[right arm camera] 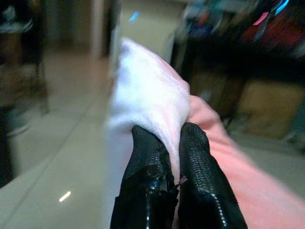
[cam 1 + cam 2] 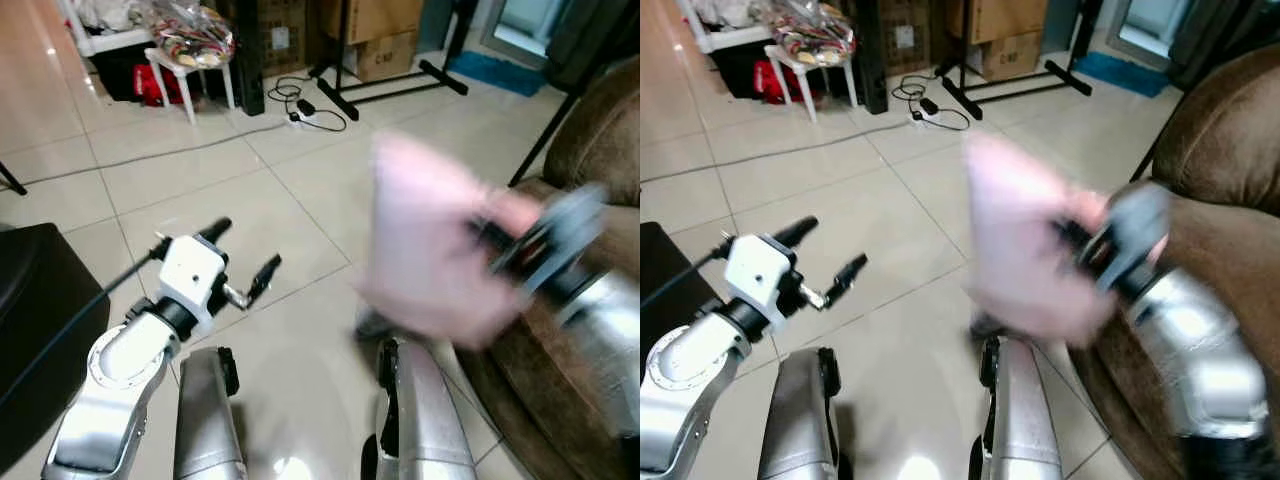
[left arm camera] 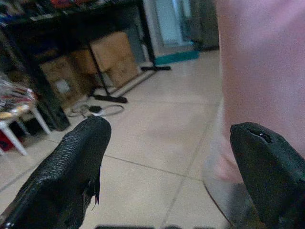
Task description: Move the pillow to the sofa from floor
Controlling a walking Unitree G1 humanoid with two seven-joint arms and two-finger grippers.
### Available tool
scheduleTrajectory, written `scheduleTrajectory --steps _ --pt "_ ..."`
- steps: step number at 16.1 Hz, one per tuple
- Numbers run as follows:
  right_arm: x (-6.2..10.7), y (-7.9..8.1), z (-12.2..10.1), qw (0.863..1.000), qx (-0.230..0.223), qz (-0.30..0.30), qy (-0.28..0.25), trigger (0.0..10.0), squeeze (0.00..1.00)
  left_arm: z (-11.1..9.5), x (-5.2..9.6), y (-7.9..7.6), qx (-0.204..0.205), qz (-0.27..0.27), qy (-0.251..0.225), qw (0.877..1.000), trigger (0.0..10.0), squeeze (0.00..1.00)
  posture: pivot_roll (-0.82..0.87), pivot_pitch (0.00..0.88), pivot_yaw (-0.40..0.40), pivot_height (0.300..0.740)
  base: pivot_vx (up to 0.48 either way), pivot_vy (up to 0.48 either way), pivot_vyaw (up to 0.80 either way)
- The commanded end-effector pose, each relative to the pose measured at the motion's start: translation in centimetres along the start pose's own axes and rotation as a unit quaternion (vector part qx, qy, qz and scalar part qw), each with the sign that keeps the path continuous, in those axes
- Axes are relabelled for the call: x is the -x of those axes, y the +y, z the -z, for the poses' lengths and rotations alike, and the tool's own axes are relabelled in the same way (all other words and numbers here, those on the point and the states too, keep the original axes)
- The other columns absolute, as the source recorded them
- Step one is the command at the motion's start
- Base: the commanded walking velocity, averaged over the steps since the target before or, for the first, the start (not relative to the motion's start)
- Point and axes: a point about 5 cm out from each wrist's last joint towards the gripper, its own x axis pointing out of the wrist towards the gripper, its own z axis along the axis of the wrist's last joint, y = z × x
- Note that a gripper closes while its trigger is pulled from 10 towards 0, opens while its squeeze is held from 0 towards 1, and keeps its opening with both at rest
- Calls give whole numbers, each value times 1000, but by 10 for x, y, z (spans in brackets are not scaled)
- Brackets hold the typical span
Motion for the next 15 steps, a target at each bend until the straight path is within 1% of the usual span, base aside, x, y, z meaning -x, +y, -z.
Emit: scheduleTrajectory --steps 1,2,3,4,5,6,7,8,9,10,11,13,15 --pt "1 -22 -29 997 11 61 -46 10000 0 -7 -1 1 2 -7 -12 1000 10000 0 -19 0 -33 448 0 0 0" --pt "0 -39 -48 992 15 110 -63 10000 0 -10 -3 1 -1 -6 -19 1000 10000 0 -20 0 -31 448 0 0 0" --pt "0 -48 -60 988 12 133 -79 10000 0 -12 -4 1 -3 -6 -22 1000 10000 0 -19 0 -33 448 0 0 0" --pt "1 -59 -71 982 21 168 -78 10000 0 -14 -5 4 -6 -9 -26 1000 10000 0 -20 0 -34 448 0 0 0" --pt "6 -81 -82 966 56 249 -45 10000 0 -17 -6 8 -13 -18 -27 999 10000 0 -20 0 -34 448 0 0 0" --pt "13 -100 -81 936 102 337 11 10000 0 -19 -7 11 -21 -26 -28 999 10000 0 -22 0 -37 448 0 0 0" --pt "16 -105 -80 923 105 368 24 10000 0 -19 -6 12 -23 -29 -27 999 10000 0 -16 0 -39 448 0 0 0" --pt "17 -106 -80 917 106 383 23 10000 0 -19 -5 12 -26 -30 -28 999 10000 0 -16 0 -39 452 0 0 0" --pt "16 -107 -82 905 108 412 16 10000 0 -21 -3 12 -30 -33 -28 999 10000 0 -8 0 -45 461 0 0 0" --pt "16 -107 -82 905 108 412 16 10000 0 -21 -3 12 -30 -33 -28 999 10000 0 -8 0 -45 461 0 0 0" --pt "13 -106 -82 894 108 435 11 10000 0 -23 -3 14 -32 -42 -30 998 10000 0 -3 0 -50 471 0 0 0" --pt "4 -102 -78 896 105 431 18 10000 0 -24 -6 14 -32 -46 -32 998 10000 0 0 0 -52 480 0 0 0" --pt "-8 -92 -71 903 92 419 22 10000 0 -25 -9 12 -29 -48 -34 998 10000 0 2 0 -53 489 0 0 0"
